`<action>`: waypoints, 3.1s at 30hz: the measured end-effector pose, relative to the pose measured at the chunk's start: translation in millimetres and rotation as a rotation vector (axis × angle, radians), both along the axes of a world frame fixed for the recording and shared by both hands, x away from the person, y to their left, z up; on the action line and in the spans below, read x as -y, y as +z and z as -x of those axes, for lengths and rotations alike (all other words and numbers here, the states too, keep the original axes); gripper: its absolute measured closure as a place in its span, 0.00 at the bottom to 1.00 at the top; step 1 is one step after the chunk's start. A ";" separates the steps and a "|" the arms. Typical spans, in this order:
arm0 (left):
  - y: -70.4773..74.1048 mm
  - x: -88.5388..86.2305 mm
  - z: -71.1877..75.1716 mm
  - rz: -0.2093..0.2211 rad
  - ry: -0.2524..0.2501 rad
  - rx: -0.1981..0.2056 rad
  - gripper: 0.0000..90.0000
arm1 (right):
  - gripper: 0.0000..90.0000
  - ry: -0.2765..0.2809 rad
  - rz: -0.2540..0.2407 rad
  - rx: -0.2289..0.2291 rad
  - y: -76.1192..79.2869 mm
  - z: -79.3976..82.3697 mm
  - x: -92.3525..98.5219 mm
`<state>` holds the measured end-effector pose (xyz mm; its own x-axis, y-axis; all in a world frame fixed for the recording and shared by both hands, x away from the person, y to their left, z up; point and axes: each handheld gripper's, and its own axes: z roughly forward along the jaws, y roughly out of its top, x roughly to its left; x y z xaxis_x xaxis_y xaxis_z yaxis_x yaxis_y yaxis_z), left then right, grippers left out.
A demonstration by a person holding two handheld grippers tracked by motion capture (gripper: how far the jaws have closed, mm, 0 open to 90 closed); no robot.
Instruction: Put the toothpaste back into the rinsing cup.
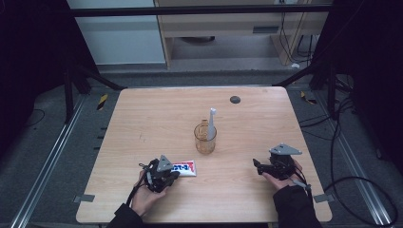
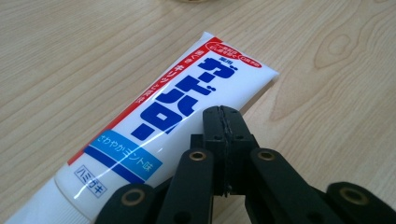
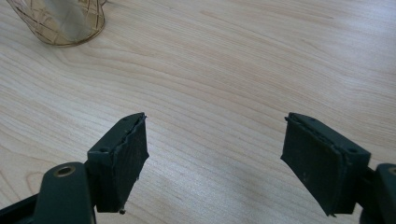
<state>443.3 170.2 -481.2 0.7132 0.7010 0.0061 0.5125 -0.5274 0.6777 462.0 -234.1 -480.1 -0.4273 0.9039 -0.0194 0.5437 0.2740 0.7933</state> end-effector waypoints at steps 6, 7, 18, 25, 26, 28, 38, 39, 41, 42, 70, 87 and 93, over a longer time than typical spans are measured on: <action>1.6 -0.7 -5.4 -0.003 0.016 0.009 0.99 | 0.25 -0.002 0.003 -0.004 -0.4 0.0 -0.6; 3.7 -1.7 -5.2 0.001 0.018 0.013 0.98 | 0.25 -0.001 0.002 -0.006 -0.4 0.0 -0.7; 26.6 -44.6 -22.1 0.033 0.143 0.081 0.99 | 0.25 -0.002 0.005 -0.005 -1.1 -0.5 0.0; 15.8 -60.2 -34.3 -0.022 0.168 0.023 0.99 | 0.25 -0.001 0.009 -0.008 -2.0 -1.4 0.2; 15.0 -59.7 -34.5 -0.025 0.163 0.020 0.99 | 0.25 -0.001 0.008 -0.009 -2.2 -1.5 0.1; 14.0 -58.5 -34.5 -0.038 0.154 0.013 0.99 | 0.25 0.000 0.008 -0.010 -2.3 -1.4 0.2; 13.8 -59.1 -30.0 -0.054 0.143 -0.007 0.99 | 0.25 -0.002 0.009 -0.010 -1.9 -0.7 0.9; 13.0 -58.6 -28.3 -0.055 0.138 -0.008 0.99 | 0.25 -0.003 0.009 -0.009 -1.9 -0.6 0.9; 11.2 -57.6 -24.8 -0.063 0.128 -0.012 0.99 | 0.25 -0.003 0.008 -0.010 -1.5 -0.3 0.9; 10.6 -57.6 -22.7 -0.066 0.122 -0.013 0.99 | 0.24 -0.003 0.009 -0.008 -1.4 -0.2 1.0; 38.1 -72.6 -12.1 -0.034 0.154 -0.008 0.90 | 0.25 -0.010 -0.008 -0.007 -0.1 0.1 4.2; 57.1 -50.6 -17.0 -0.014 0.077 -0.034 0.62 | 0.25 -0.019 -0.002 0.000 1.6 -1.1 4.9; 65.1 -41.5 -19.6 -0.025 0.043 -0.037 0.56 | 0.24 -0.020 0.000 -0.002 1.5 -1.7 5.1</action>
<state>462.9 211.7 -416.1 0.6828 0.7306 -0.0018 0.5595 -0.5212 0.6444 463.8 -239.2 -478.6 -0.4091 0.9123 -0.0187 0.5506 0.2632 0.7922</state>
